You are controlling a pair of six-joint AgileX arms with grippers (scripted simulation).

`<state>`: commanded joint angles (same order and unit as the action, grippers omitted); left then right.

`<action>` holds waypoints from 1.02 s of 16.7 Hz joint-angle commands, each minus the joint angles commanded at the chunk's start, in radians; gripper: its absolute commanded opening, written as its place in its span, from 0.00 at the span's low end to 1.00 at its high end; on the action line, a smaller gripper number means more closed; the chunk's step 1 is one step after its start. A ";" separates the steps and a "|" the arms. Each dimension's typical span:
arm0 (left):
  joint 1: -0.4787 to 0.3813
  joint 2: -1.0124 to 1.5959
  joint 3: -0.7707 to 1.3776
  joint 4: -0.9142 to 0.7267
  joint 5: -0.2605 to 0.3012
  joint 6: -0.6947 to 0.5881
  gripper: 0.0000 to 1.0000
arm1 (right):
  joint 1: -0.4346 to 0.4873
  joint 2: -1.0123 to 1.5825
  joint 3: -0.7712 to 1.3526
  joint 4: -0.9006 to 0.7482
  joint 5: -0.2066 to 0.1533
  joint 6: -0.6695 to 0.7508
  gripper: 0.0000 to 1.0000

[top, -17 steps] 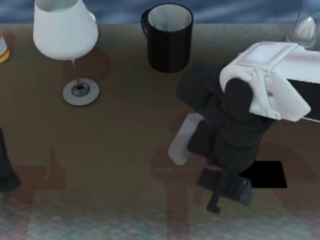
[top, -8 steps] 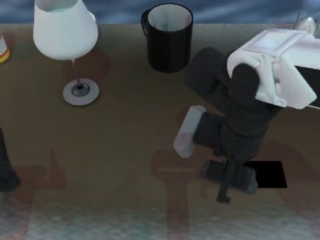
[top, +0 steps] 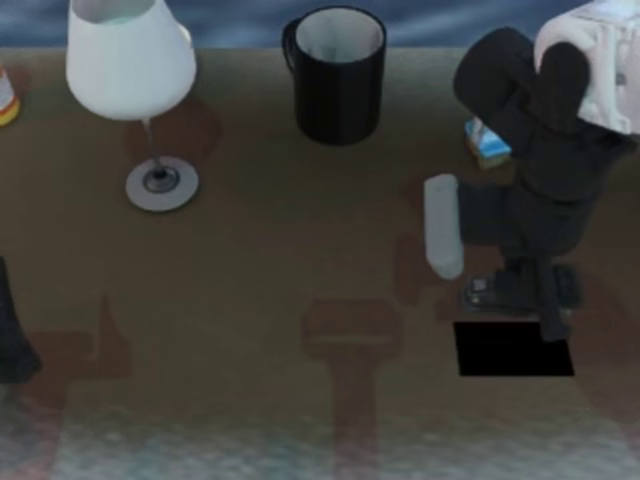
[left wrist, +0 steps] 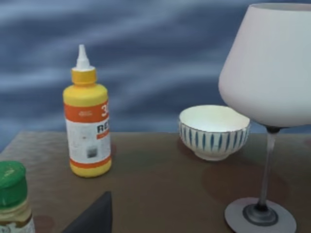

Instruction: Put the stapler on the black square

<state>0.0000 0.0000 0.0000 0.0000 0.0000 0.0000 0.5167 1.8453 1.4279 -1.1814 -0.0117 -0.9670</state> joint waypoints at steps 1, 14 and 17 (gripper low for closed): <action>0.000 0.000 0.000 0.000 0.000 0.000 1.00 | -0.024 0.000 0.007 -0.004 0.000 -0.052 0.00; 0.000 0.000 0.000 0.000 0.000 0.000 1.00 | -0.076 0.025 -0.058 0.104 -0.003 -0.147 0.00; 0.000 0.000 0.000 0.000 0.000 0.000 1.00 | -0.075 0.069 -0.149 0.243 -0.002 -0.145 0.00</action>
<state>0.0000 0.0000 0.0000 0.0000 0.0000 0.0000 0.4413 1.9140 1.2792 -0.9385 -0.0135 -1.1119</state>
